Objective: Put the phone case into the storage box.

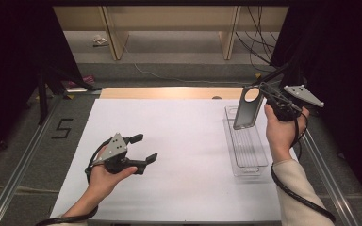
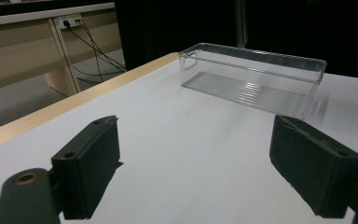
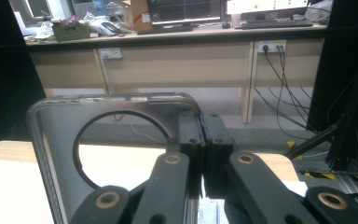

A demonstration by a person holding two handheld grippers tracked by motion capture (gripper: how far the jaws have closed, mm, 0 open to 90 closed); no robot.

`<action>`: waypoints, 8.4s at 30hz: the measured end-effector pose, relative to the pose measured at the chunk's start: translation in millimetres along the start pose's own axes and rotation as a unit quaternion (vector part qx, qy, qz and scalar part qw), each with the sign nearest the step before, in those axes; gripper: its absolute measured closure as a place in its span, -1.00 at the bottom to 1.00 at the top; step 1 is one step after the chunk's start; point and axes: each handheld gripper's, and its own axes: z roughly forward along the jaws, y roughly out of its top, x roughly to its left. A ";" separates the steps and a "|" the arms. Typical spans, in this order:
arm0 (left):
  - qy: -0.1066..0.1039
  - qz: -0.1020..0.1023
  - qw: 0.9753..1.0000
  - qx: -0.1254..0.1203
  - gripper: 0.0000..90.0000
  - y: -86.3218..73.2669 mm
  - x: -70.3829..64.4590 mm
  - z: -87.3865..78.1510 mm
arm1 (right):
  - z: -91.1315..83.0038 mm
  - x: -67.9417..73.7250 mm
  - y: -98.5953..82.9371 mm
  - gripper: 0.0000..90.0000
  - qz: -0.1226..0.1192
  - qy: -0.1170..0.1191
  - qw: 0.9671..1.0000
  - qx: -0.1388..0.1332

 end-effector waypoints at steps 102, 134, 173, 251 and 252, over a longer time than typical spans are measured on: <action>0.002 -0.002 1.000 0.000 -0.65 -0.1 0.7 0.0 | 22.8 -4.6 2.5 0.98 0.000 -0.007 1.000 -0.004; 0.003 -0.001 1.000 0.001 -0.65 -0.3 1.2 -0.3 | 31.4 -2.5 0.6 0.98 -0.004 -0.004 1.000 -0.001; 0.002 -0.001 1.000 0.002 -0.65 -0.9 1.6 0.2 | 39.8 -5.8 -0.5 0.98 -0.002 -0.010 1.000 -0.005; 0.004 -0.002 1.000 0.005 -0.65 -2.1 2.9 0.6 | 67.9 -12.6 -18.9 0.97 0.009 -0.026 1.000 0.005; 0.004 -0.003 1.000 0.005 -0.65 -2.1 2.9 0.6 | 68.4 -12.6 -19.2 0.97 0.009 -0.027 1.000 0.006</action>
